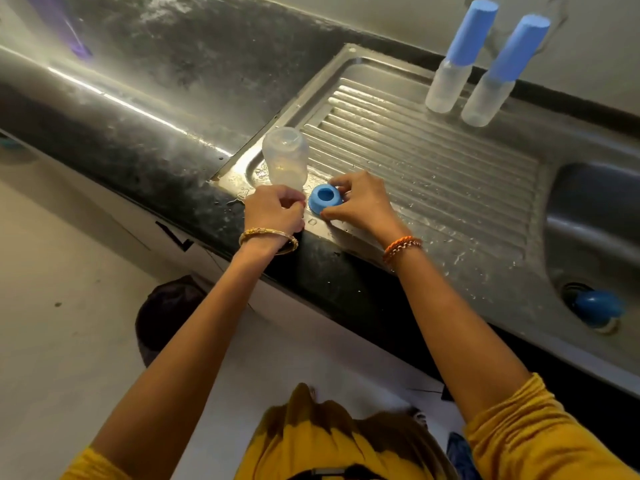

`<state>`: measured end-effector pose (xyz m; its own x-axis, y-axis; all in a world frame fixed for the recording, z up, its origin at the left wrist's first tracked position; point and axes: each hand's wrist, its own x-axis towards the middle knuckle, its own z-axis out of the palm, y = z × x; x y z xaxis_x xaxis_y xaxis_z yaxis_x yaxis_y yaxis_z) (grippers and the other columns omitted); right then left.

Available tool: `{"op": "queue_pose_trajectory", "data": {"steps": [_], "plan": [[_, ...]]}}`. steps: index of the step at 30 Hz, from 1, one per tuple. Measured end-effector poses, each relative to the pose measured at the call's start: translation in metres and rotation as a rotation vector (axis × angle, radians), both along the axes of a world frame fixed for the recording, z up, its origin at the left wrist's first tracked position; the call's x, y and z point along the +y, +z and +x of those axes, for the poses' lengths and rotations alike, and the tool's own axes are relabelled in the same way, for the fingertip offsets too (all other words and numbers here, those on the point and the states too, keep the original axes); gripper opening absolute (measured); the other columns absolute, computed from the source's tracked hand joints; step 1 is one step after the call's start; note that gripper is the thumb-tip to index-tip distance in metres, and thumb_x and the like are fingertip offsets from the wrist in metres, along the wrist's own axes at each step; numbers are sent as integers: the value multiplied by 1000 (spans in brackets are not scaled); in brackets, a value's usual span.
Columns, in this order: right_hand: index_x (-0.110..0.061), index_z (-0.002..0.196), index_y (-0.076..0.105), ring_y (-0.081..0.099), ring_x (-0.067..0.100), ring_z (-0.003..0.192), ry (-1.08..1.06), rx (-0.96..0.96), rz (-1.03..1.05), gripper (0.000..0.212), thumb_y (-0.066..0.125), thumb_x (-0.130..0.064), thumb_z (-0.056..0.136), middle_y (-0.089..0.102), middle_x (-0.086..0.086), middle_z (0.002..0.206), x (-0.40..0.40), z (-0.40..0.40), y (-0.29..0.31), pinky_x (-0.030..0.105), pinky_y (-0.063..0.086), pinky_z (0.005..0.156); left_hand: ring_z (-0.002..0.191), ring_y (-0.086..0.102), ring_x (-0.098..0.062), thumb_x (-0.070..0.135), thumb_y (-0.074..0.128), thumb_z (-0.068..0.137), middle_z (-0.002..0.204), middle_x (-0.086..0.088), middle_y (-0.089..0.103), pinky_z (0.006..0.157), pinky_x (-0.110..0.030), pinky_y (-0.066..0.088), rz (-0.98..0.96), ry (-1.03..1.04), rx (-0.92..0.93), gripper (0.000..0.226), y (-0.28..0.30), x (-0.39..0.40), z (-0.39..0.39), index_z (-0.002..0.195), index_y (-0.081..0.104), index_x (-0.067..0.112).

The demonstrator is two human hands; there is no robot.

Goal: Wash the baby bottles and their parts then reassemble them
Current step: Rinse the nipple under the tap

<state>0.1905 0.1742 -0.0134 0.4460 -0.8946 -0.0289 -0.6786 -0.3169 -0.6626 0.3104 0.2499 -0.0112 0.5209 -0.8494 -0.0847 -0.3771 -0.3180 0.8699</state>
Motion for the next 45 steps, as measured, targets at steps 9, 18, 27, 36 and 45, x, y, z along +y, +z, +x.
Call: {"op": "queue_pose_trajectory", "data": {"steps": [9, 18, 27, 36, 45], "plan": [[-10, 117, 58, 53, 10, 91, -20, -91, 33, 58, 82, -12, 65, 60, 6, 111, 0, -25, 11, 19, 47, 75, 79, 58, -10, 11, 64, 83, 88, 3, 64, 79, -18, 47, -110, -41, -222, 18, 8, -1, -18, 99, 70, 7], [-17, 69, 48, 43, 8, 56, -535, -367, -386, 23, 64, 0, 68, 42, -14, 58, -3, -148, 14, 28, 40, 56, 60, 52, -4, 5, 68, 77, 81, 4, 62, 64, -10, 42, -241, -369, -129, 16, 20, -40, -138, 93, 70, 7], [-13, 82, 63, 54, 10, 65, -839, -272, -324, 7, 68, -14, 77, 55, -8, 65, -4, -341, -4, 21, 40, 63, 73, 60, -10, 6, 66, 79, 94, -8, 70, 69, -14, 43, -83, -747, -65, 20, 6, -82, -322, 99, 68, 7], [-11, 130, 47, 49, 30, 119, -267, 510, 448, 43, 54, -11, 88, 51, 14, 132, -48, -430, -59, 37, 42, 96, 115, 54, -27, 12, 52, 90, 126, -10, 58, 95, -31, 43, 390, -780, -299, 32, -47, -140, -427, 121, 59, 10], [-14, 128, 53, 53, 33, 113, -158, 319, 164, 36, 49, -12, 92, 55, 17, 122, -83, -422, -120, 37, 43, 93, 115, 54, -28, 10, 55, 88, 125, -15, 58, 93, -30, 42, 493, -452, -182, 36, -86, -151, -450, 123, 57, 7]]}}
